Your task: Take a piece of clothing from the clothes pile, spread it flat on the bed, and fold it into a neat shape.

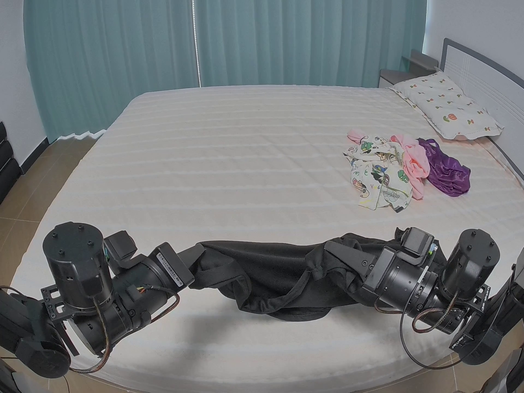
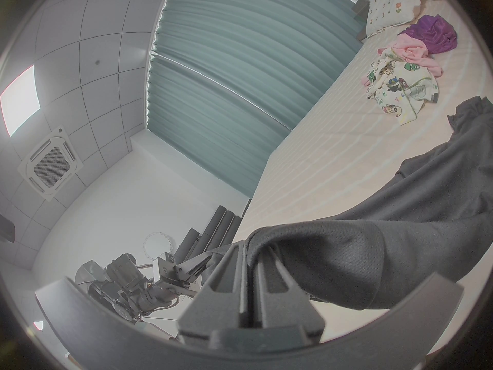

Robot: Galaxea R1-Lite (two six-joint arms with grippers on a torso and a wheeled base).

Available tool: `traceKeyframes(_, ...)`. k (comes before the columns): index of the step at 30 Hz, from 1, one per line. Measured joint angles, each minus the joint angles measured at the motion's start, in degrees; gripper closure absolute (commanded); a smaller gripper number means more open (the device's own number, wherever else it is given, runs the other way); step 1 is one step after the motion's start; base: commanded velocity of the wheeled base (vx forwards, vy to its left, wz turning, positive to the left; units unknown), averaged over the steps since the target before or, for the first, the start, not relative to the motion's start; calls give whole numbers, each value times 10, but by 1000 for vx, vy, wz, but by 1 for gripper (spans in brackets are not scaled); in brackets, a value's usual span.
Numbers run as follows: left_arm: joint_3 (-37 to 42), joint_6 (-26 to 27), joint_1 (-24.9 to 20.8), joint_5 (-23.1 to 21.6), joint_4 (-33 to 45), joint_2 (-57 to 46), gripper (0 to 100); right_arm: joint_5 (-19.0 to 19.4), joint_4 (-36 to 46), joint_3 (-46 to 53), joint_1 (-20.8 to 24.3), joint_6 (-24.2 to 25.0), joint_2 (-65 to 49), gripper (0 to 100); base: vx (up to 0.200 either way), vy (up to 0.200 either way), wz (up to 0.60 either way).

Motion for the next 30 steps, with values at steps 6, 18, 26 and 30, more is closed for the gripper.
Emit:
traceKeyframes(6, 1, 0, 1, 0, 0, 1, 100, 0, 0, 1, -19, -1, 0, 100, 0, 33, 0)
traceKeyframes(18, 24, 0, -1, 2, -1, -9, 100, -2, 0, 44, -48, -16, -14, 100, -183, 0, 0)
traceKeyframes(26, 30, 2, -24, 8, 24, -56, 100, 1, 0, 122, -39, -39, -96, 100, -200, 0, 0)
traceKeyframes(30, 28, 2, -41, 10, 47, -88, 100, 5, 0, 144, -25, -43, -157, 100, -200, 0, 0)
